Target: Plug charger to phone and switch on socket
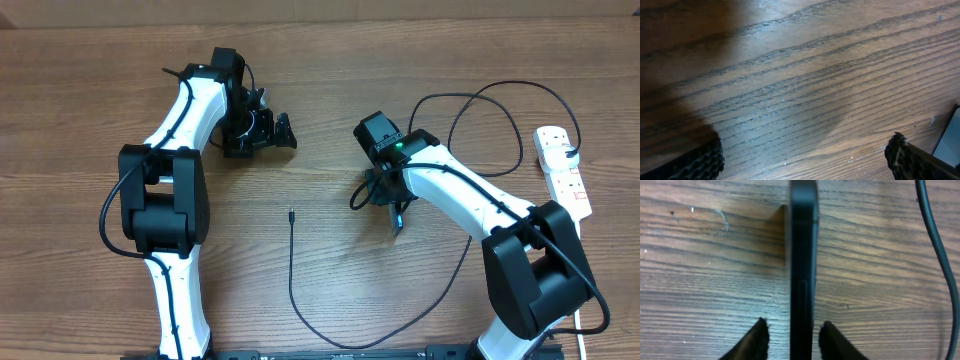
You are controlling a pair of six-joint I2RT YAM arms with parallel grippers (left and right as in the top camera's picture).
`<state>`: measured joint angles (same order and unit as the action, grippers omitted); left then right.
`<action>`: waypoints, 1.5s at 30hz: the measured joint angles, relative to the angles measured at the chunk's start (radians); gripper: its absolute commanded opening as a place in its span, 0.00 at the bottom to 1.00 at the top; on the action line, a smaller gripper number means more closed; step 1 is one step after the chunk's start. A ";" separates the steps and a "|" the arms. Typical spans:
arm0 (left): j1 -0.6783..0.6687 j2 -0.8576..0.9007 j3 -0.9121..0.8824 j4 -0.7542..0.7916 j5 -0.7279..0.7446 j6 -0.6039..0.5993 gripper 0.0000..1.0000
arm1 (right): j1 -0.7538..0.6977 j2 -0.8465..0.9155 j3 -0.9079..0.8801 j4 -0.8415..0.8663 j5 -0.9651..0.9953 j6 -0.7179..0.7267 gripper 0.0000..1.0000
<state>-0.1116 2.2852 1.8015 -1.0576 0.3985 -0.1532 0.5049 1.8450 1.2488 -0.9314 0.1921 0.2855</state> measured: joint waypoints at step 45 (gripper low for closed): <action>0.000 0.000 0.000 0.000 0.000 0.000 1.00 | 0.000 0.000 -0.047 0.030 -0.002 -0.103 0.42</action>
<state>-0.1116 2.2852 1.8015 -1.0576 0.3985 -0.1532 0.5049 1.8450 1.2022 -0.9016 0.1902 0.1825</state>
